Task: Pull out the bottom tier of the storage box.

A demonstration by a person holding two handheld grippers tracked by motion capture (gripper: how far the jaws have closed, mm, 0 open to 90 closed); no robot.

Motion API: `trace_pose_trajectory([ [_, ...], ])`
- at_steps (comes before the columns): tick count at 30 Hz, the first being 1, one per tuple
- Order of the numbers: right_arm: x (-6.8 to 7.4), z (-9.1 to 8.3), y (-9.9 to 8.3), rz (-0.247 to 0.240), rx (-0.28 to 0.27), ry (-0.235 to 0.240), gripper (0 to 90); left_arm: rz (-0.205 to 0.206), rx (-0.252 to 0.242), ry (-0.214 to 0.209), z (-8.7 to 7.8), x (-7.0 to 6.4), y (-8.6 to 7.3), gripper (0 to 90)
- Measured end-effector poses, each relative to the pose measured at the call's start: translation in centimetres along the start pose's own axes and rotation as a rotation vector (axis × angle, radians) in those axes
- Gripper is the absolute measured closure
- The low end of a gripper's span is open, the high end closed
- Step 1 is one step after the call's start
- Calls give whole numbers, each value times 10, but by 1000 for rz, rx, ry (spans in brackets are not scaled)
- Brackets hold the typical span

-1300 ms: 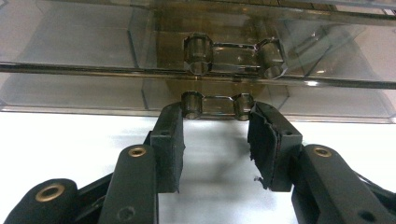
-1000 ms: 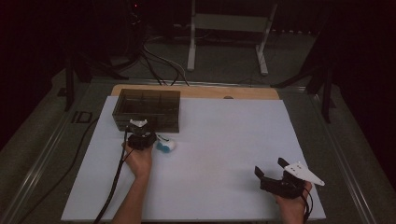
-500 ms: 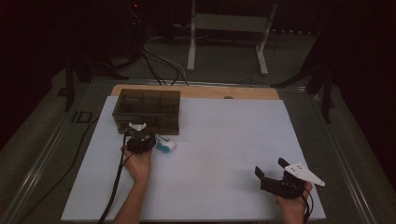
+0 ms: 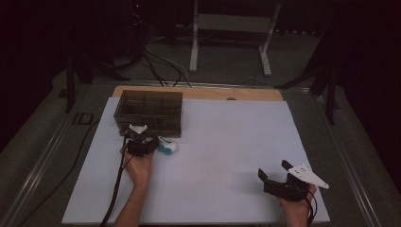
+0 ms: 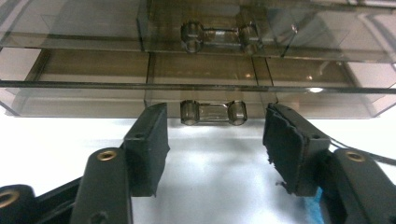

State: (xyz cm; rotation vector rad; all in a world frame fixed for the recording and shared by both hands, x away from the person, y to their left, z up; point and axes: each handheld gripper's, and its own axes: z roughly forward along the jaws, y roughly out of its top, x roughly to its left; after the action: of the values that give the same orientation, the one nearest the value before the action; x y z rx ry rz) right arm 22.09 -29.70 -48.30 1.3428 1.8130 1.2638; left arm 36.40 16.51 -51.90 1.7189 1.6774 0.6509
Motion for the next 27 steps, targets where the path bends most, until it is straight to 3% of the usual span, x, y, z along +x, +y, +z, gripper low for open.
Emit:
trace_pose_trajectory([
  [3,0,0,0,2,2,0,25,-21,3,-51,-2,3,2,395],
  [13,1,1,0,-4,6,3,25,-18,0,-87,-7,10,5,334],
  [27,1,1,-1,-5,6,3,25,44,-13,-149,-16,17,8,307],
])
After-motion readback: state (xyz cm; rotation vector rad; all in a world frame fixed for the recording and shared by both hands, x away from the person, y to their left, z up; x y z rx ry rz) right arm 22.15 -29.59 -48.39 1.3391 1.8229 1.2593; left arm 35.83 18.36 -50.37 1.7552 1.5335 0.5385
